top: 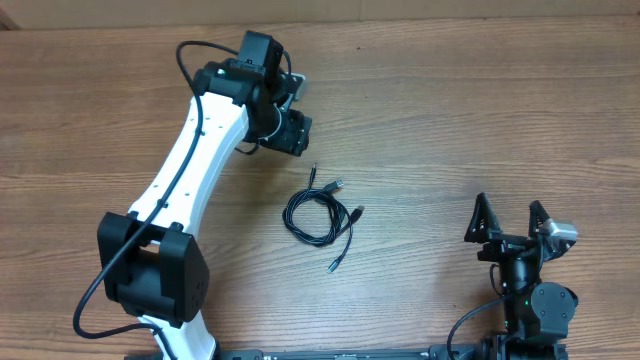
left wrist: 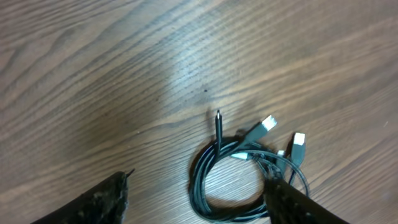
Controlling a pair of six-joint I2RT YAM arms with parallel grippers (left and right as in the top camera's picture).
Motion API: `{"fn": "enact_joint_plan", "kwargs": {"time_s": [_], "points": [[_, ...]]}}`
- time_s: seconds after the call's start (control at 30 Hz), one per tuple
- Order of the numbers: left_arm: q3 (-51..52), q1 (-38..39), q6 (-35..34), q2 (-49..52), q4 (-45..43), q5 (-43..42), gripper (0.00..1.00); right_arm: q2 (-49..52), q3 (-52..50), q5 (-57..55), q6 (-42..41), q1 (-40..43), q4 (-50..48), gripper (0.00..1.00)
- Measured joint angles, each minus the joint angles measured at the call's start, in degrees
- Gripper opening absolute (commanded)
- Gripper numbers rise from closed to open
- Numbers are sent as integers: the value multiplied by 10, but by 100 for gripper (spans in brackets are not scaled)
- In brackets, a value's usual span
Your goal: Untangle cables
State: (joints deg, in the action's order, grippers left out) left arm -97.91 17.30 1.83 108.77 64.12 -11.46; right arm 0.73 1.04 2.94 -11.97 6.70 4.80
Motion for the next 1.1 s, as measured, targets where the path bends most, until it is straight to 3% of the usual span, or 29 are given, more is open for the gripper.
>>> {"fn": "enact_joint_plan", "kwargs": {"time_s": [0.07, 0.23, 0.5, 1.1], "points": [[9, 3, 21, 0, 0, 0, 70, 0, 0, 0, 0, 0, 0, 100], [64, 8, 75, 0, -26, -2, 82, 0, 0, 0, 0, 0, 0, 100], [165, 32, 102, 0, -131, -2, 66, 0, 0, 0, 0, 0, 0, 100], [264, 49, 103, 0, -235, 19, 56, 0, 0, 0, 0, 0, 0, 100]]}}
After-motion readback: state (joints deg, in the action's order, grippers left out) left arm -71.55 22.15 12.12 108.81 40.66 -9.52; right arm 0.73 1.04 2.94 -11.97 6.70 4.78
